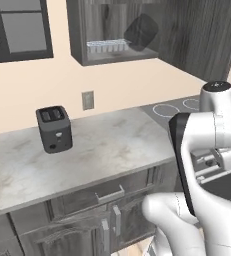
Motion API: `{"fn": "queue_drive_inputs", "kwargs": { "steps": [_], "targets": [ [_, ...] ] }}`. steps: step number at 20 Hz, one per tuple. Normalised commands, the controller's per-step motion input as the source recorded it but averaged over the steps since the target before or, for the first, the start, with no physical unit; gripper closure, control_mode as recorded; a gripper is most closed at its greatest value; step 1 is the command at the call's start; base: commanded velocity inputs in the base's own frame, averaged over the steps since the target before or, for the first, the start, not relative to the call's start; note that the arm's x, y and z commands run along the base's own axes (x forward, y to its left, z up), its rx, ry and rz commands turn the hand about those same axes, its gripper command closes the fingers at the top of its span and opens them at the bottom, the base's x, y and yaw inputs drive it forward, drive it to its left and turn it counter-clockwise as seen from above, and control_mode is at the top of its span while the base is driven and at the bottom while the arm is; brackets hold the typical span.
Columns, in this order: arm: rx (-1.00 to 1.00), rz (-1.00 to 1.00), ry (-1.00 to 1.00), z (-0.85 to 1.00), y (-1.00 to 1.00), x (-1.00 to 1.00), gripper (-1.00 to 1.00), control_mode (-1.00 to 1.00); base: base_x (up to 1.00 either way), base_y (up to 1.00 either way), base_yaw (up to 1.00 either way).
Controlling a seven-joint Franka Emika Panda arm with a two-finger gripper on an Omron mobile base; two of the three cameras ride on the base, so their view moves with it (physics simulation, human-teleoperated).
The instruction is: Pick the candle and jar from the dining table and place them in the open cabinet. Close the cabinet after placing the objects.
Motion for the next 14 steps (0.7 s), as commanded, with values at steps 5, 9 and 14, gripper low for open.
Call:
{"fn": "queue_drive_inputs", "kwargs": {
  "steps": [5,9,14],
  "targets": [
    [0.00,0.00,0.00,0.00,0.00,0.00,-1.00,1.00,-0.25,0.00,-0.21],
    [0.00,0.00,0.00,0.00,0.00,0.00,-1.00,1.00,-0.21,0.00,-0.31],
    [0.00,0.00,0.00,0.00,0.00,0.00,-1.00,1.00,-0.27,0.00,-0.36]
  ]
}}
